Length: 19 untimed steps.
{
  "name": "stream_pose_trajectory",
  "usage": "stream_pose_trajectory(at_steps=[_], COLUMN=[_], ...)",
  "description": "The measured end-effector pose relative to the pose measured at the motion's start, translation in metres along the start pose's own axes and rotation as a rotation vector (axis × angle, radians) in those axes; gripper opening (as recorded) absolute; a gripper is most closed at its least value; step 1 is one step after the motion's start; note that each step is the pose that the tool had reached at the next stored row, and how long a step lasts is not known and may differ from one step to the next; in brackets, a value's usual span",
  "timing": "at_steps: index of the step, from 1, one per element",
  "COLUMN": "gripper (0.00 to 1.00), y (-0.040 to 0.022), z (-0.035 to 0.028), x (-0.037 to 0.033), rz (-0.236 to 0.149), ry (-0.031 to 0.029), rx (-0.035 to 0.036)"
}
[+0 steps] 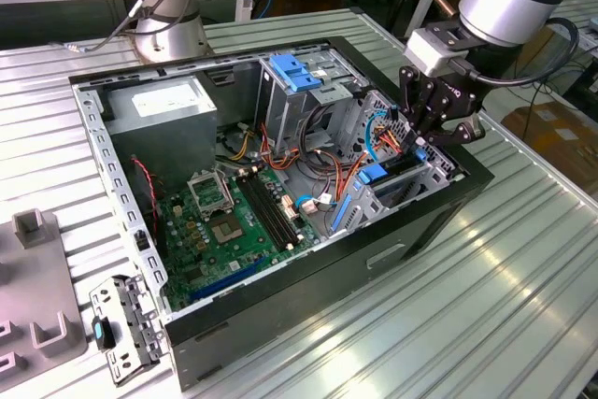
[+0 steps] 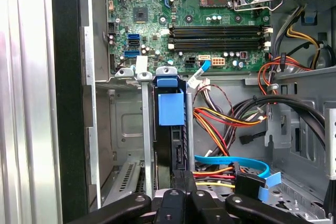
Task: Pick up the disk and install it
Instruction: 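Insert the second disk wire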
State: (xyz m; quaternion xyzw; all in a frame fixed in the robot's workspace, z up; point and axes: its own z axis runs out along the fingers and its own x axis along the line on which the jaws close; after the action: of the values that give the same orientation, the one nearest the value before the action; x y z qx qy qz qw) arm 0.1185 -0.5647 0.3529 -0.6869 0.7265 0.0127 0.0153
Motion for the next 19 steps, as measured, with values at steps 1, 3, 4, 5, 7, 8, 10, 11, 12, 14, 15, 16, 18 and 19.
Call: stream_pose_trajectory(at_steps=[1, 3, 4, 5, 7, 8, 10, 11, 12, 14, 15, 16, 18, 19], gripper=[0.11, 0.11, 0.11, 0.11, 0.11, 0.11, 0.11, 0.11, 0.11, 0.11, 0.11, 0.11, 0.11, 0.11], y=[0.0000, 0.0000, 0.0000, 0.0001, 0.0040, 0.0091, 0.0092, 0.0092, 0.0092, 0.0092, 0.0093, 0.0093, 0.0096, 0.0097], z=[0.0000, 0.0000, 0.0000, 0.0000, -0.0001, -0.0001, -0.0012, -0.0036, -0.0065, -0.0114, -0.0158, -0.0198, -0.0245, -0.0266], x=[0.0000, 0.0000, 0.0000, 0.0000, 0.0001, 0.0006, 0.0005, 0.0003, -0.0002, -0.0011, -0.0028, -0.0056, -0.0113, -0.0141], rz=[0.000, 0.000, 0.000, 0.000, 0.000, 0.000, 0.000, 0.000, 0.000, 0.000, 0.000, 0.000, 0.000, 0.000], ry=[0.0001, 0.0005, 0.0006, 0.0009, 0.0011, 0.0008, 0.0010, 0.0008, 0.0010, 0.0010, 0.0008, 0.0010, 0.0029, 0.0039], rx=[0.0000, 0.0000, 0.0000, 0.0000, 0.0000, 0.0000, 0.0000, 0.0000, 0.0000, 0.0000, 0.0000, 0.0001, -0.0007, -0.0009])
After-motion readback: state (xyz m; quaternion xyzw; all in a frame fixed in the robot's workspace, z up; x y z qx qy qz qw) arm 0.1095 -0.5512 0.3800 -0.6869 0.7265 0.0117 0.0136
